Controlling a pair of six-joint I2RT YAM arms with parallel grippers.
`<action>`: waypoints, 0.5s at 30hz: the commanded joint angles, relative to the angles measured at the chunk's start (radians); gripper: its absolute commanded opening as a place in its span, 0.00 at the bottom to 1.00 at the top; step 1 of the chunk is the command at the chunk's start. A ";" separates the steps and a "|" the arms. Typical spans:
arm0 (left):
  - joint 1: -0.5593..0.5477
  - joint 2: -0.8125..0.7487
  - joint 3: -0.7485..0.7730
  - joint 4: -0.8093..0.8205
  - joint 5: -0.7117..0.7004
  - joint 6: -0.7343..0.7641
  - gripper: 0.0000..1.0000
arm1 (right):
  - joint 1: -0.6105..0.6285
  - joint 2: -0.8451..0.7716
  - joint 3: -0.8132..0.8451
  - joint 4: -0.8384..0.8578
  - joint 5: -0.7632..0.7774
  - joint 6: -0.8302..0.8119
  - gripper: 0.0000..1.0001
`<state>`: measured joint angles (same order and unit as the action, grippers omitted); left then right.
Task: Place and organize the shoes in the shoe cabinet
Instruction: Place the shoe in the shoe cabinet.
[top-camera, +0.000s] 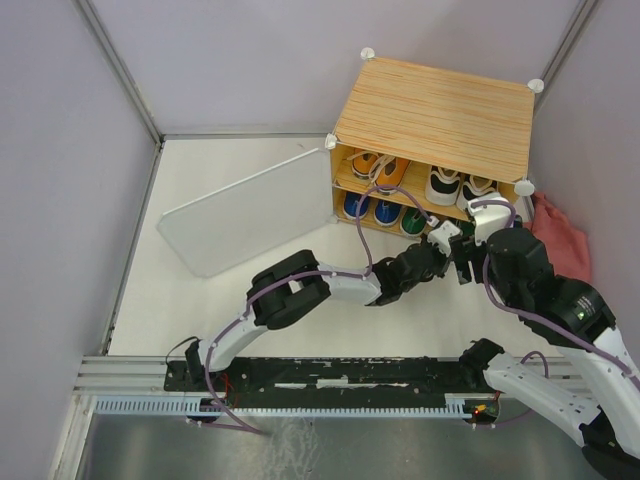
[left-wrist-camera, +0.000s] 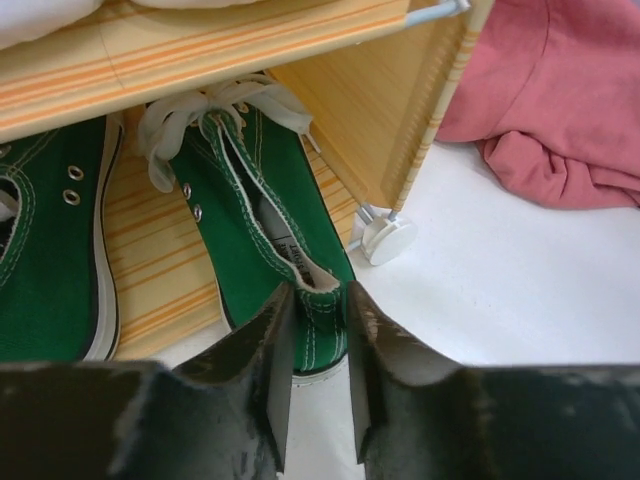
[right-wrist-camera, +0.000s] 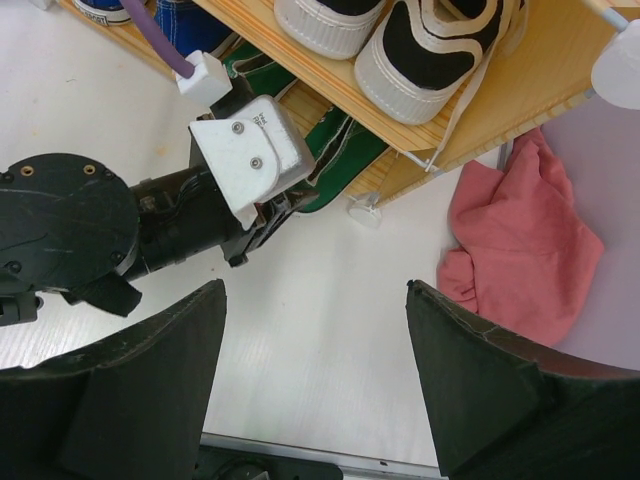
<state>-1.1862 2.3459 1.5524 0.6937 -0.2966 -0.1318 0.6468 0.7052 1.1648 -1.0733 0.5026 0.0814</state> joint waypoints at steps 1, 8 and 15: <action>0.015 0.039 0.063 0.001 0.036 -0.054 0.24 | 0.004 -0.014 0.025 0.018 0.032 0.005 0.81; 0.036 0.061 0.120 0.003 0.037 -0.064 0.03 | 0.003 -0.019 0.028 0.012 0.040 0.004 0.81; 0.075 0.037 0.143 0.034 -0.006 -0.047 0.03 | 0.004 -0.024 0.031 0.009 0.049 0.004 0.81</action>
<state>-1.1557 2.3955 1.6348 0.6708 -0.2653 -0.1604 0.6468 0.6926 1.1648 -1.0779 0.5201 0.0814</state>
